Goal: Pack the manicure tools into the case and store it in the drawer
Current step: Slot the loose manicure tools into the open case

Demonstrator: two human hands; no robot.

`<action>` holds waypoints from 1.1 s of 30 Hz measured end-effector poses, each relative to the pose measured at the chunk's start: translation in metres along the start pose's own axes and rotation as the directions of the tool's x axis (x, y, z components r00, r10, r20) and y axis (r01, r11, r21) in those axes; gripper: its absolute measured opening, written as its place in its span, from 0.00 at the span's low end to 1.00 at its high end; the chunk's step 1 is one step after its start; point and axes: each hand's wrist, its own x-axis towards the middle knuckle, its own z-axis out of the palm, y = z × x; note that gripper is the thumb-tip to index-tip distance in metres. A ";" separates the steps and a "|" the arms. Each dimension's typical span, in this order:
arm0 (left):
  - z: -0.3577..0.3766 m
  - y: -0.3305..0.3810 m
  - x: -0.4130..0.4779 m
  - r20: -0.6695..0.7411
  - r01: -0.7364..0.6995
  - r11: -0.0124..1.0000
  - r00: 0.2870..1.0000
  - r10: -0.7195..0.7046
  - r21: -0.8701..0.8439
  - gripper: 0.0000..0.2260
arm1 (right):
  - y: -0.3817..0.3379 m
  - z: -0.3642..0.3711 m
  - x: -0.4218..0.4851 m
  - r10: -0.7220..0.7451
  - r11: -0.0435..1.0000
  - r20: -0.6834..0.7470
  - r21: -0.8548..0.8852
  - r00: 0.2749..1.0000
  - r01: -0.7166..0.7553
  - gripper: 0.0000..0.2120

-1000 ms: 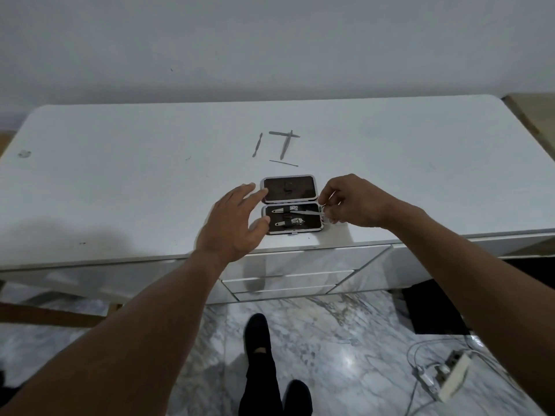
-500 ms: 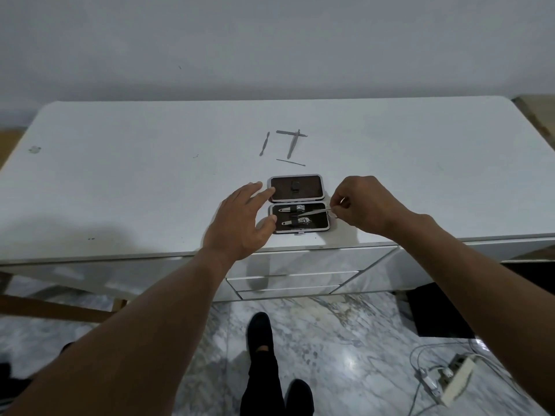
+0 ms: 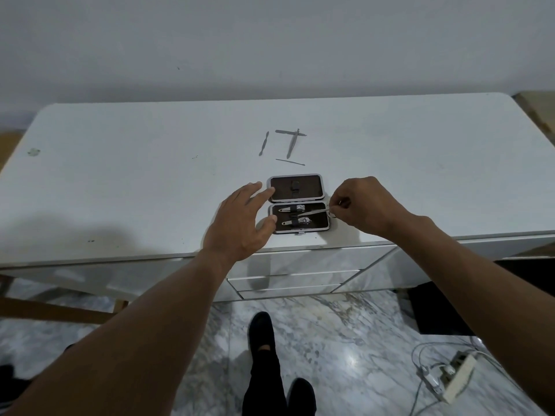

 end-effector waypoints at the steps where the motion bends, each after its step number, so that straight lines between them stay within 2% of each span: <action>1: 0.000 0.000 0.000 -0.001 0.000 1.000 1.000 0.000 0.000 0.25 | -0.001 0.000 0.000 0.001 1.000 0.005 0.006 1.000 -0.001 0.06; 16: 0.000 0.001 0.000 -0.007 0.000 1.000 1.000 0.000 -0.008 0.25 | -0.016 0.014 0.004 -0.089 0.993 0.011 -0.075 0.996 0.090 0.08; 23: -0.001 0.000 0.000 0.008 -0.005 1.000 1.000 0.005 -0.006 0.25 | -0.016 0.017 0.005 -0.078 0.993 0.045 -0.087 0.996 0.081 0.08; 33: -0.004 0.003 -0.001 0.013 -0.024 1.000 1.000 0.024 -0.004 0.26 | -0.020 0.025 0.008 -0.066 0.998 0.024 -0.022 0.998 0.067 0.08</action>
